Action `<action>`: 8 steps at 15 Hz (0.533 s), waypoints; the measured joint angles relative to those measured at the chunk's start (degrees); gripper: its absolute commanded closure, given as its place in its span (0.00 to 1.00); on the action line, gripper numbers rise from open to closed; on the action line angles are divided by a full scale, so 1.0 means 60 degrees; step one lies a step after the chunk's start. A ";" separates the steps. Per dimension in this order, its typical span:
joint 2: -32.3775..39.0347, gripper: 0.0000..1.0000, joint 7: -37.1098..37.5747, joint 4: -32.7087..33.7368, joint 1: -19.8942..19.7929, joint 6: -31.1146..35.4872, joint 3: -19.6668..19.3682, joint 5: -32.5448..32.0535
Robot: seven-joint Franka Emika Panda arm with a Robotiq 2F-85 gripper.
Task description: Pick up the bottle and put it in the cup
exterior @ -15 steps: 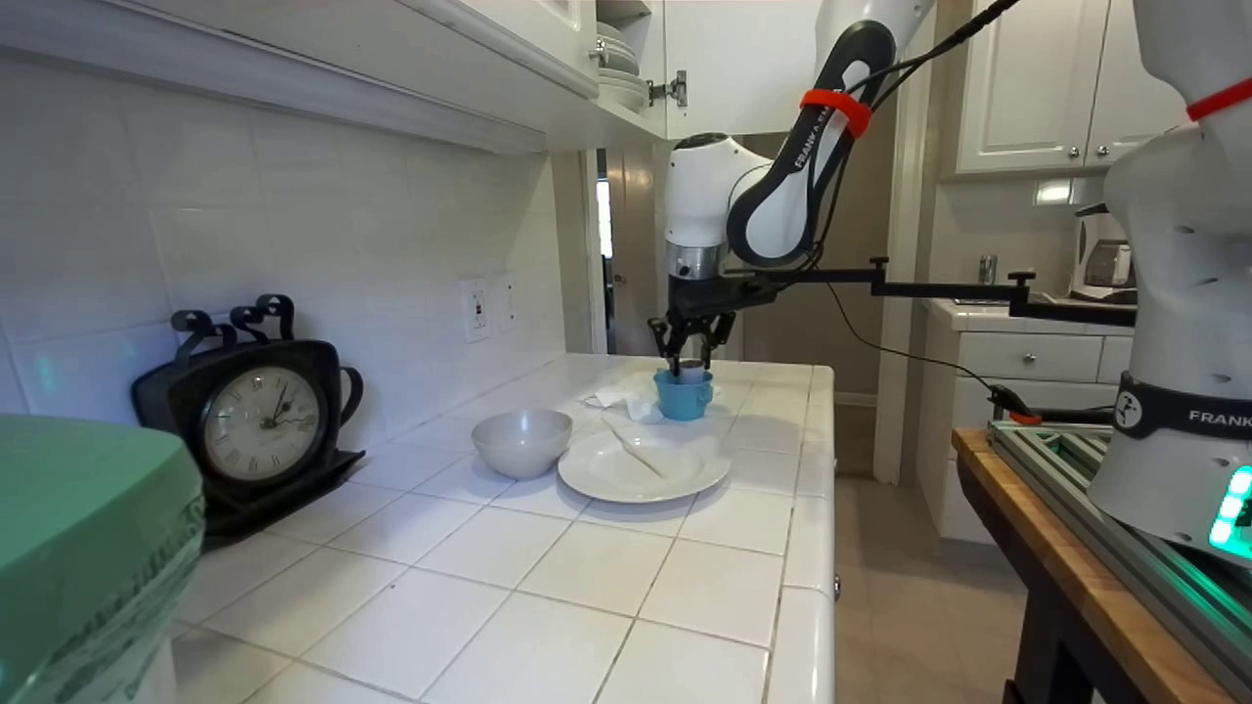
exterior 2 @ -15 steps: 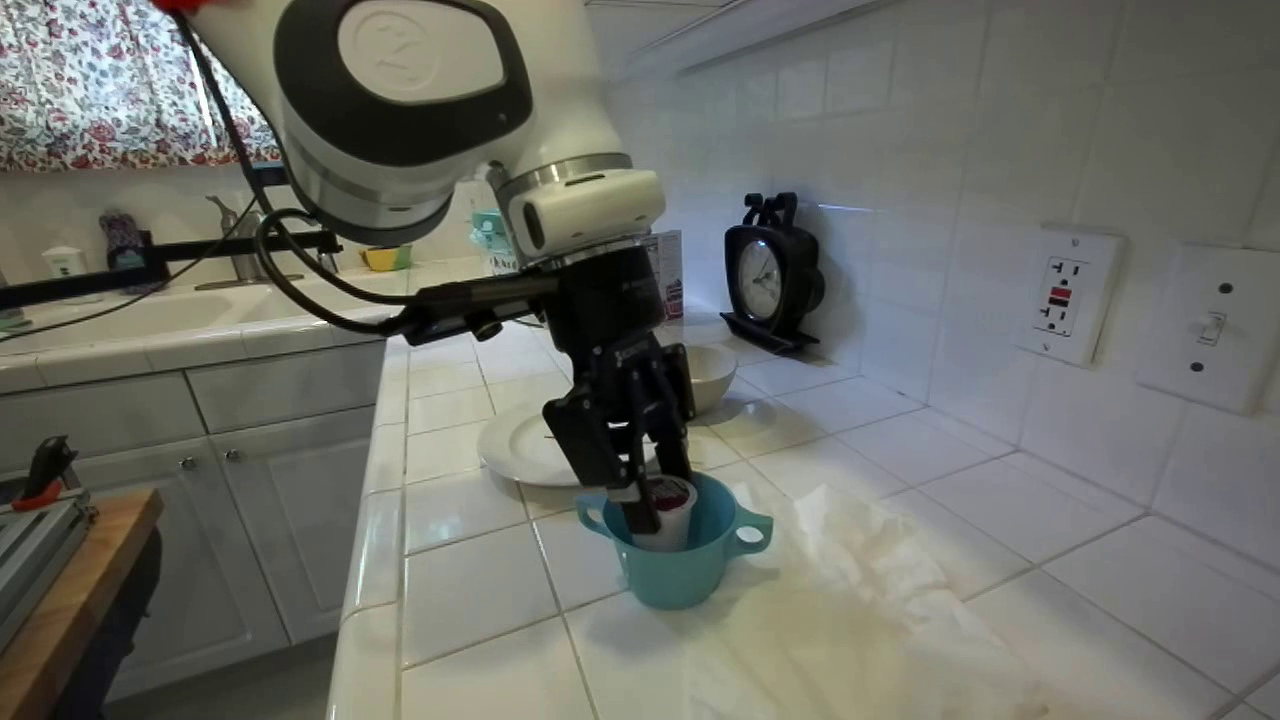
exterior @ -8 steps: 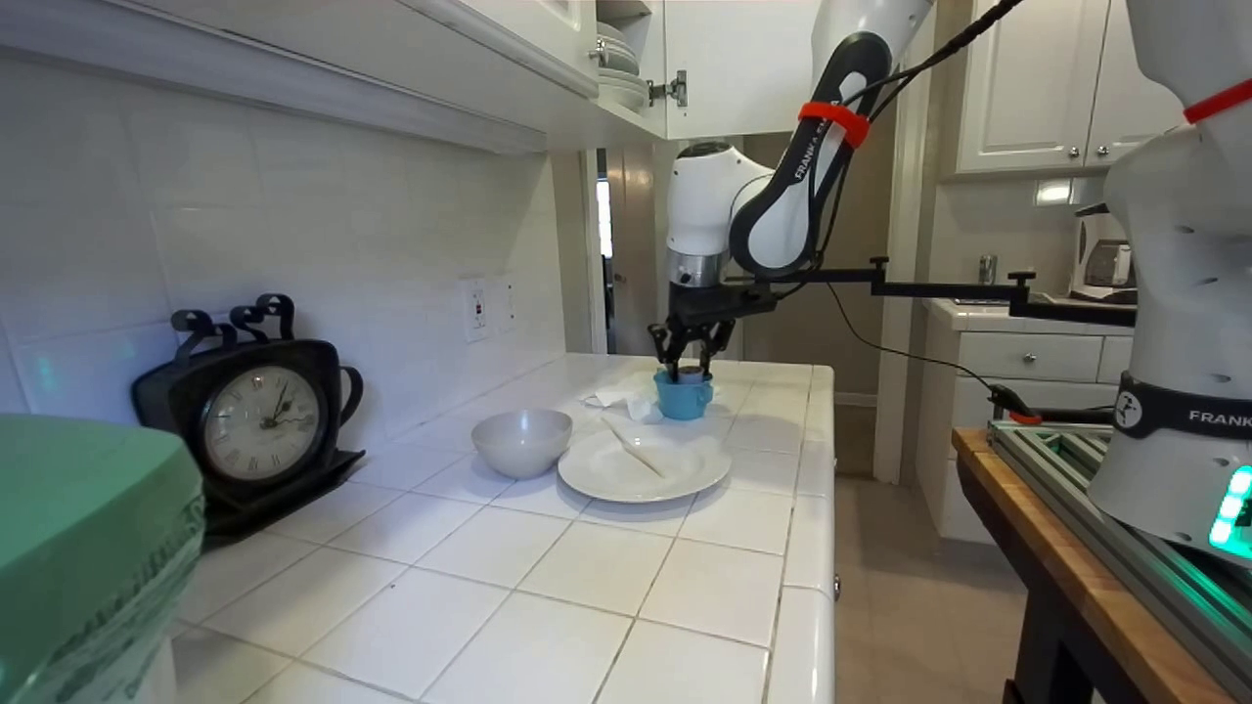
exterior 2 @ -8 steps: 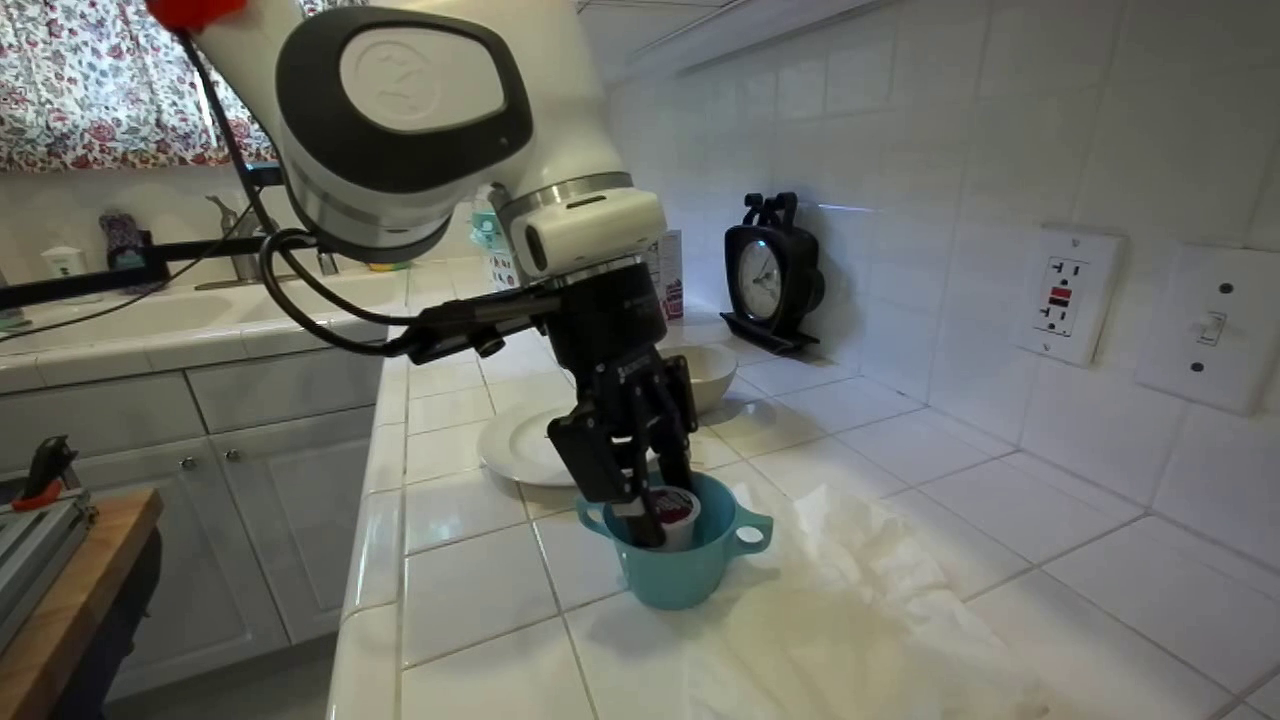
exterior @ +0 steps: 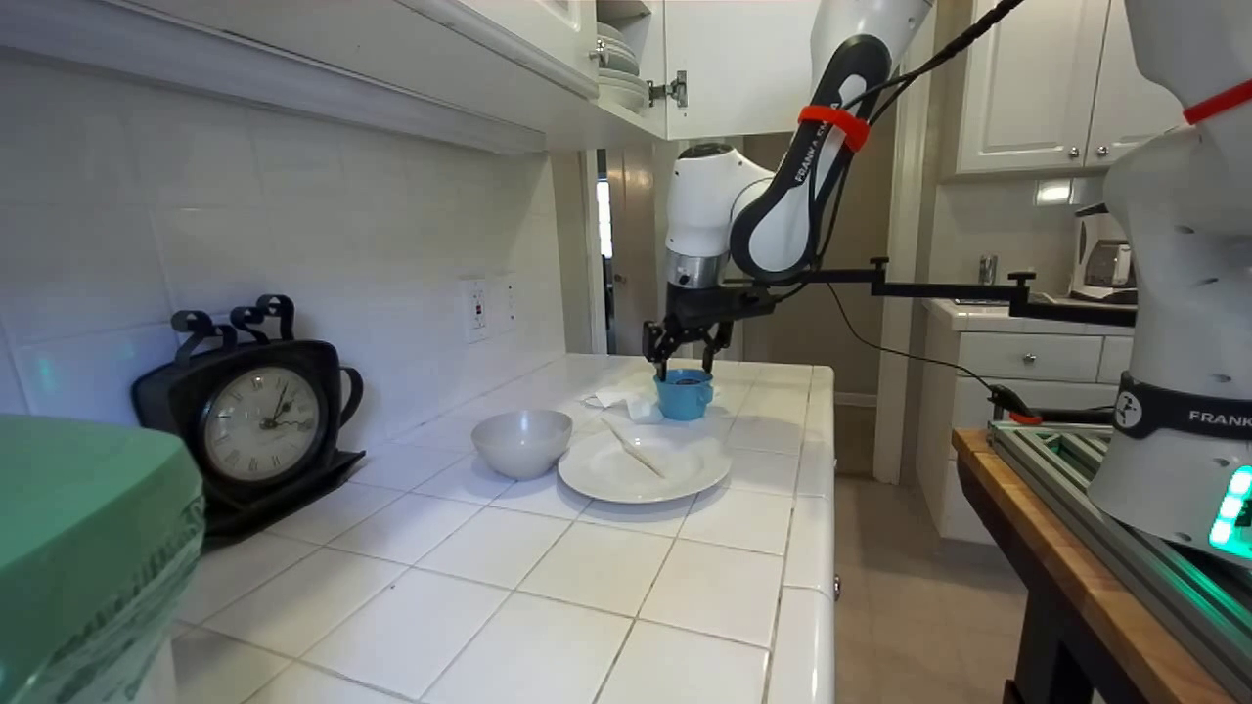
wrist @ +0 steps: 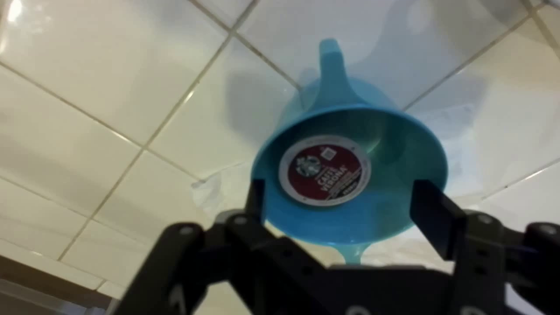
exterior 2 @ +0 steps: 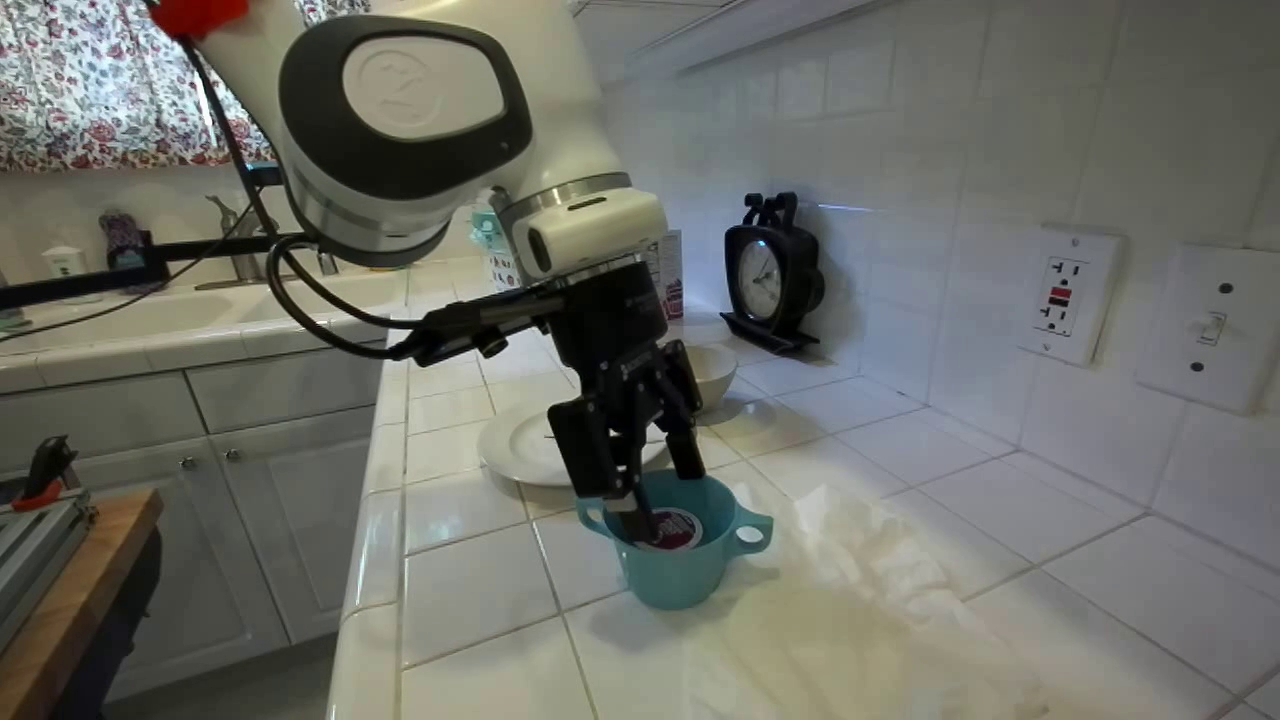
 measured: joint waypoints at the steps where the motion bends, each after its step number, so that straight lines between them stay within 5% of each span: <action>1: -0.0049 0.00 -0.0011 0.0000 0.0045 0.0000 -0.0001 -0.0005; 8: -0.1067 0.00 -0.0308 -0.0015 0.0255 -0.0757 0.0100 -0.0219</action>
